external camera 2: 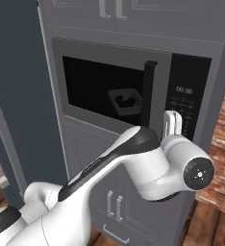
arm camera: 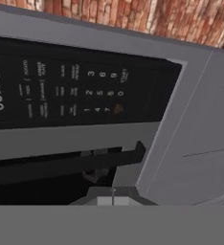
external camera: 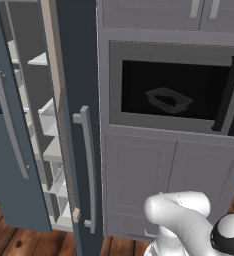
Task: Place the tupperware containing the steak and carrot meal in the microwave. Close the microwave door and press the start button to reheat the meal.
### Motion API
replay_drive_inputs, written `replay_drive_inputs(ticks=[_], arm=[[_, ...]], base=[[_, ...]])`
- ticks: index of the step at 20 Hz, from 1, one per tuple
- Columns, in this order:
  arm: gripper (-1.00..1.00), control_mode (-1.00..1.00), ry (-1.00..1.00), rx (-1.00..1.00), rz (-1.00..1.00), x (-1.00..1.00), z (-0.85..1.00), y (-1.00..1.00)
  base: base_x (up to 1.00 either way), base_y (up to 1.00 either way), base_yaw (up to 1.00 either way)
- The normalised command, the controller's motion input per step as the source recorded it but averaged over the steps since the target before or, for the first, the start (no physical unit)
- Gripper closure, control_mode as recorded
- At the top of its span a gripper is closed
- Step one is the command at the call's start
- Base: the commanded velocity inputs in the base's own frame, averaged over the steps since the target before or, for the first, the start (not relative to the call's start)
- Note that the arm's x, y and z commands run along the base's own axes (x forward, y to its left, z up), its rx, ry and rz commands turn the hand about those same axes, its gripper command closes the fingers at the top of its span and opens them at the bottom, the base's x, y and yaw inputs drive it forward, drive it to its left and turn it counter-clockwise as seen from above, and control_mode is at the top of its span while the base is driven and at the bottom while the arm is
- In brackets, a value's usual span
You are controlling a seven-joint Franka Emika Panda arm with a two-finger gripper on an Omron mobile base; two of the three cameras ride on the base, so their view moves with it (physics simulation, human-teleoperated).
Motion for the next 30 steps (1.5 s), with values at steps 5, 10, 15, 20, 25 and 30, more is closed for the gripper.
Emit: replay_drive_inputs(ticks=[5,10,15,20,25,30], arm=[[1.00,-1.00,0.00,0.00,-0.10,0.15,-0.19,-0.15],[1.00,-1.00,0.00,0.00,-0.02,0.24,-0.09,-0.06],[1.00,-1.00,0.00,0.00,0.00,0.26,-0.03,-0.08],[1.00,-1.00,0.00,0.00,0.00,0.19,-0.07,-0.12],[1.00,-1.00,0.00,0.00,0.00,0.14,-0.11,-0.12],[1.00,-1.00,-0.01,0.00,0.00,0.09,-0.12,-0.14]], base=[[0.00,0.00,0.00],[0.00,0.00,0.00],[0.00,0.00,0.00],[0.00,0.00,0.00],[0.00,0.00,0.00],[0.00,0.00,0.00]])
